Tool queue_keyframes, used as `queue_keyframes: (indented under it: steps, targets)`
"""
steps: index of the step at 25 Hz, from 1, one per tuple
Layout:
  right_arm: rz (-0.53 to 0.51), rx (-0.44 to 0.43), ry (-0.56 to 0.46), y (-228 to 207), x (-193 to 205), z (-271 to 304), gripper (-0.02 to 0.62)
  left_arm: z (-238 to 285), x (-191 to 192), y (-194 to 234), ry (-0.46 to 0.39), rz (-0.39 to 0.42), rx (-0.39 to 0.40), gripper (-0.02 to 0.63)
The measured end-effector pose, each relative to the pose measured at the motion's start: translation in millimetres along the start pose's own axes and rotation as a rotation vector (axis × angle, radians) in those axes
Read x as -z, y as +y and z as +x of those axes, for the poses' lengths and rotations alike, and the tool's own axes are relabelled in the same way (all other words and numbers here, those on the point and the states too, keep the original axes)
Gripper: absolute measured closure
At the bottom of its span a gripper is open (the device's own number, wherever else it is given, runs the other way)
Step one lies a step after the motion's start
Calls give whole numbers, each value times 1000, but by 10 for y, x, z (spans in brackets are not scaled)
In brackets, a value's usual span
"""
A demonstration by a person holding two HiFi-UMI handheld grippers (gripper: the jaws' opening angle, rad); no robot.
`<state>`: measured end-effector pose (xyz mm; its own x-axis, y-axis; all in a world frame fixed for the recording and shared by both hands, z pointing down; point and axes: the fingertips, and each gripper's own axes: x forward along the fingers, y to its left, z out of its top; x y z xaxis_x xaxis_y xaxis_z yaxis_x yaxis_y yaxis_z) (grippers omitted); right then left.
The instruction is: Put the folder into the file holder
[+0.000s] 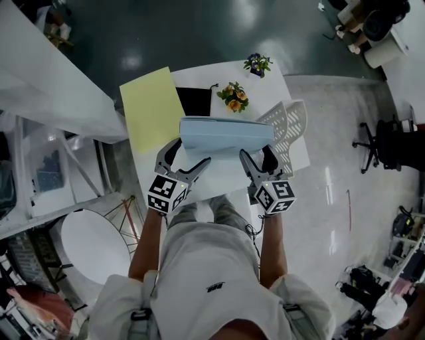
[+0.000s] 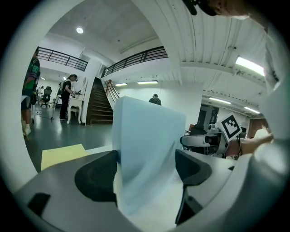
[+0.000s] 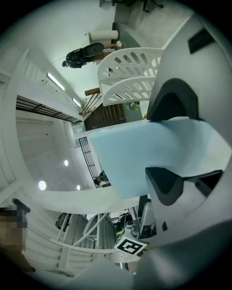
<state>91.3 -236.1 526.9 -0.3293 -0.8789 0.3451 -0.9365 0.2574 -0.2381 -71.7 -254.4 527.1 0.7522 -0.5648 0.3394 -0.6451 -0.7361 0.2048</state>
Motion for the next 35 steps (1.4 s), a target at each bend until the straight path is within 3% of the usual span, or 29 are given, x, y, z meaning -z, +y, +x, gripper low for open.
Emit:
queue_keyframes:
  steps: [13, 20, 24, 31, 32, 34, 35]
  targets:
    - [41, 63, -36, -93, 214, -182, 322, -106, 161, -165, 8, 131, 93, 193]
    - [39, 76, -41, -111, 245, -198, 344, -72, 125, 32, 4, 205, 106, 192]
    - [37, 79, -45, -114, 239, -189, 345, 171, -46, 107, -17, 292, 259, 177]
    - [32, 80, -36, -117, 245, -165, 348, 390, -60, -39, 20, 334, 507, 180]
    - [32, 80, -36, -119, 243, -162, 348, 407, -45, -50, 21, 338, 525, 202]
    - [36, 83, -38, -131, 234, -150, 357, 416, -34, -70, 19, 351, 548, 324]
    - [37, 83, -38, -138, 230, -143, 357, 406, -38, -90, 18, 359, 559, 339]
